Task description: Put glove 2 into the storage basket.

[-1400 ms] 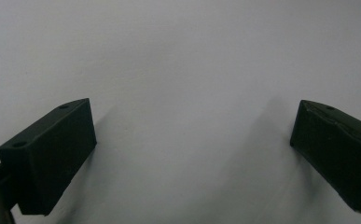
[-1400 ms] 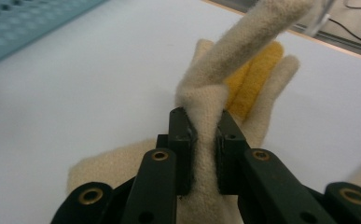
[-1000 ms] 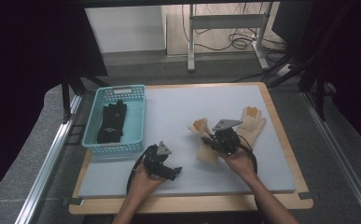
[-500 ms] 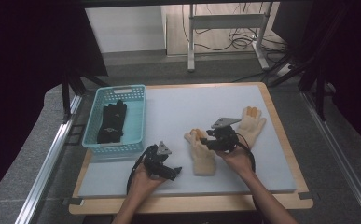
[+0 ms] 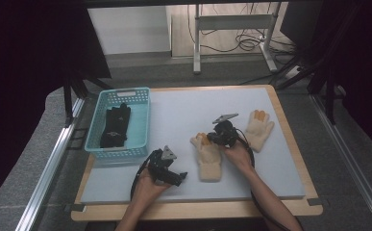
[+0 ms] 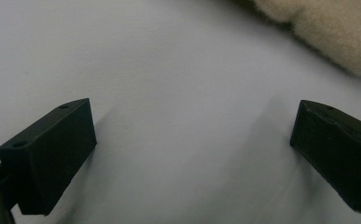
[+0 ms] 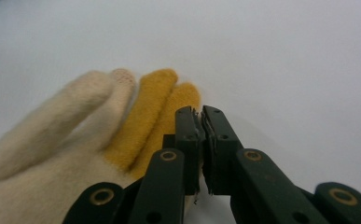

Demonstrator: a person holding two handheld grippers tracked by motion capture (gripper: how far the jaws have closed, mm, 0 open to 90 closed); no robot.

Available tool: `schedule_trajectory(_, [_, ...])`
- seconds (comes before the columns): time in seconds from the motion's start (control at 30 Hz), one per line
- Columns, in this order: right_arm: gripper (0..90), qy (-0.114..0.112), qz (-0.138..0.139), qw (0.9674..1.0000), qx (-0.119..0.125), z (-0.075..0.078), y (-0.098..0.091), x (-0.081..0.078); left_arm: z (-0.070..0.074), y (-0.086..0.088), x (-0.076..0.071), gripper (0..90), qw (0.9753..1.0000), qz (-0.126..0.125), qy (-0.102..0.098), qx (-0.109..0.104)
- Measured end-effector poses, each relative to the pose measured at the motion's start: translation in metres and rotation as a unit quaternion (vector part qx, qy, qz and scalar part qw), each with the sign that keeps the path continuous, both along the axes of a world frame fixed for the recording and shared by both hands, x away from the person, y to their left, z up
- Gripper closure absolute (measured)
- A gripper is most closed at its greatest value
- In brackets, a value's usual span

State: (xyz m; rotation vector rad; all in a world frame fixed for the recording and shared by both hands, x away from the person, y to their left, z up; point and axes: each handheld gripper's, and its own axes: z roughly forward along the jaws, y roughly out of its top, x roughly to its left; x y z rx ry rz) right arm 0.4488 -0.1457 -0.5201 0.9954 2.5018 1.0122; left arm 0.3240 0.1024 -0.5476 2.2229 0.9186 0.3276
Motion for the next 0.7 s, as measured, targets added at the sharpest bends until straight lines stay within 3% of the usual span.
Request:
schedule_trajectory(0.07, [84.4,-0.022,0.004,0.9997,-0.004,0.009,-0.002,-0.008,0.0,0.0,0.0,0.5,1.0,0.001,0.0,-0.001])
schedule_trajectory(0.23, [83.4,-0.054,-0.012,0.9981,0.027,0.028,-0.023,-0.018,0.0,0.0,0.0,0.5,1.0,0.0,0.0,-0.001])
schedule_trajectory(0.37, [73.7,-0.03,-0.035,0.9987,0.021,0.02,-0.041,-0.013,0.0,0.0,0.0,0.5,1.0,0.001,0.0,-0.001])
schedule_trajectory(0.47, [64.7,-0.025,-0.041,0.9979,0.042,0.021,-0.052,-0.012,0.0,0.0,0.0,0.5,1.0,0.0,0.0,-0.001])
schedule_trajectory(0.7, [53.5,-0.041,-0.049,0.9975,0.029,0.035,-0.067,-0.008,0.0,0.0,0.0,0.5,1.0,0.001,0.0,-0.001])
